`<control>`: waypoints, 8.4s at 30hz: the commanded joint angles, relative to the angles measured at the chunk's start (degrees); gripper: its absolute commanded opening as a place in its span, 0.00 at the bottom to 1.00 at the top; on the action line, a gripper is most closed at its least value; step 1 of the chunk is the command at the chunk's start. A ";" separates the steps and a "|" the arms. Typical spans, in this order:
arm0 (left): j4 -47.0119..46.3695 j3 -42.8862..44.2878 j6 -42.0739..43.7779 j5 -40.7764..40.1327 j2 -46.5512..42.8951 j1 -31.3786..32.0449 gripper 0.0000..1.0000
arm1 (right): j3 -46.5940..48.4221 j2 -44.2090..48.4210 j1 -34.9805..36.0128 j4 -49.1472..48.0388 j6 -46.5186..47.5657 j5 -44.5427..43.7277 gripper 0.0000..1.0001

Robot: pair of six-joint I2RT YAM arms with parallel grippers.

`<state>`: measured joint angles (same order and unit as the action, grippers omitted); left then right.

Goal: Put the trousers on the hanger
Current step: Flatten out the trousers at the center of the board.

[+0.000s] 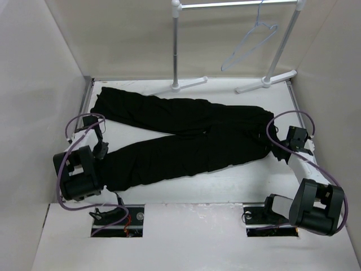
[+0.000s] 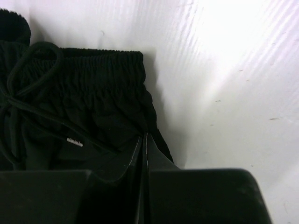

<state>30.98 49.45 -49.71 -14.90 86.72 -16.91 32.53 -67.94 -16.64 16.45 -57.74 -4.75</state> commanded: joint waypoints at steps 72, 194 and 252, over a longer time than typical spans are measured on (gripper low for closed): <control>-12.62 -3.84 5.51 7.51 5.22 59.84 0.35 | 35.06 -34.97 -6.34 -23.65 9.66 15.30 0.15; -16.13 27.37 13.68 6.99 22.44 -4.32 0.44 | 44.46 -44.82 0.78 -1.15 18.27 14.24 0.54; -11.29 42.66 8.49 10.33 35.29 -2.38 0.00 | 39.01 -35.07 -5.37 -2.65 11.15 6.42 0.09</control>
<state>18.65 93.41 -41.60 -4.36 124.64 -17.69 70.76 -106.50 -21.69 15.55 -46.74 2.35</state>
